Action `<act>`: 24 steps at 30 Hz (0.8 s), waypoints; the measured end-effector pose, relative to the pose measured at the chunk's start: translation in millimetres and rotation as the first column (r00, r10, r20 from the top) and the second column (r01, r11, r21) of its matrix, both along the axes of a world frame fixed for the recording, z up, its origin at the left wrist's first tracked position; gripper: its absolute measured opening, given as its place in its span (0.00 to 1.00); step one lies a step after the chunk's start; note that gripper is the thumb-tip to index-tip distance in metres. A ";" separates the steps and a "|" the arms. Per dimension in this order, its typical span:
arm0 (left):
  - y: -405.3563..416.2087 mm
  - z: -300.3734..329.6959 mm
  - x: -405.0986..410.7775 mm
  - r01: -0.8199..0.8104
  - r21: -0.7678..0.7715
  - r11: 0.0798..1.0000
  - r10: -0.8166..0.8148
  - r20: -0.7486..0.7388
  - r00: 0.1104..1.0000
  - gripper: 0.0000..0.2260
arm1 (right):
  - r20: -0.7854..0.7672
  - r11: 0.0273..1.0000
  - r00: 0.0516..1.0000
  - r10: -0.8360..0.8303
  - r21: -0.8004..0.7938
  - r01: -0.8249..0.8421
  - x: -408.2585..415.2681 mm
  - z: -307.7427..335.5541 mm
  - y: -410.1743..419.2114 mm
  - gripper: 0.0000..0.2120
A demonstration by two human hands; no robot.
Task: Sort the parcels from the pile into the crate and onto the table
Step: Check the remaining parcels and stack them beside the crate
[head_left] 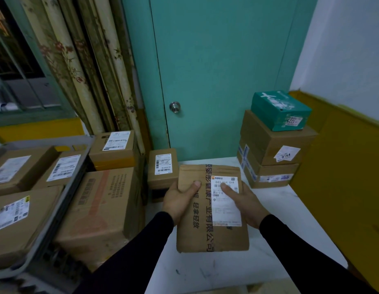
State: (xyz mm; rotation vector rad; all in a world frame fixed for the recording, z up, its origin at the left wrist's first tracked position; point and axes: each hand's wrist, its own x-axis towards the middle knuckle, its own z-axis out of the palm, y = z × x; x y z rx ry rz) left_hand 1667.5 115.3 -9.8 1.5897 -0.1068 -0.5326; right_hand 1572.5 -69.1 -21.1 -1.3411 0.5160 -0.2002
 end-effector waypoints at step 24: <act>6.5 27.3 4.8 0.026 -0.170 0.985 -0.081 -0.319 0.944 0.06 | -0.089 0.978 0.996 0.003 0.207 0.015 1.0 7.7 -22.4 0.35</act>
